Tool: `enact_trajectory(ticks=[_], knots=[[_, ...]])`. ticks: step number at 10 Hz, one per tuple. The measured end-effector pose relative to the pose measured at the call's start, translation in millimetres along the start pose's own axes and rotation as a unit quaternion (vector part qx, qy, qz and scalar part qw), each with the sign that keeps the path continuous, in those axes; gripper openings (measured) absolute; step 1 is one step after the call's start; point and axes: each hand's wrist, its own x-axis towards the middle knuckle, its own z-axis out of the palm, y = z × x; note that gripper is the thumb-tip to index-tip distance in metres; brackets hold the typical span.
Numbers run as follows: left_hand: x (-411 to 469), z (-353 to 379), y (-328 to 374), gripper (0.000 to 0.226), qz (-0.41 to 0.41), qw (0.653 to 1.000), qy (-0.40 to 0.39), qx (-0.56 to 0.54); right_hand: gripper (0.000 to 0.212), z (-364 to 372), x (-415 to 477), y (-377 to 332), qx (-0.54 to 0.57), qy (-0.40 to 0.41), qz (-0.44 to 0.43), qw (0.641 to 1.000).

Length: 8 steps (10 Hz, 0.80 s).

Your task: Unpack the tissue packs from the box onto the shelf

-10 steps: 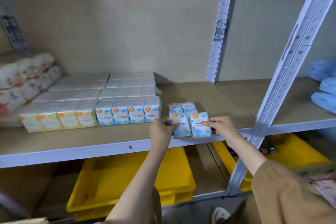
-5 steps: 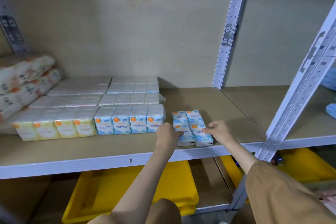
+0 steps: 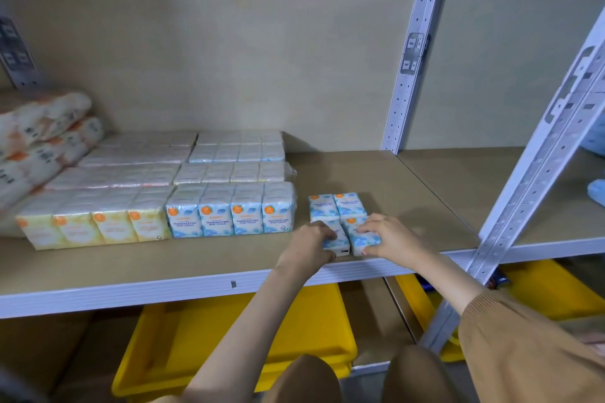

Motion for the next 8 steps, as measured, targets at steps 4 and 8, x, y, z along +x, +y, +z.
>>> enact_trajectory(ticks=[4,8], knots=[[6.9,2.9,0.4,0.042,0.007,1.000,0.014,0.011,0.047,7.2,8.3,1.7,-0.010,0.014,-0.012,1.000],[4.5,-1.7,5.0,0.050,0.016,1.000,0.000,0.022,0.049,0.9,5.9,-2.0,-0.021,0.010,-0.017,1.000]])
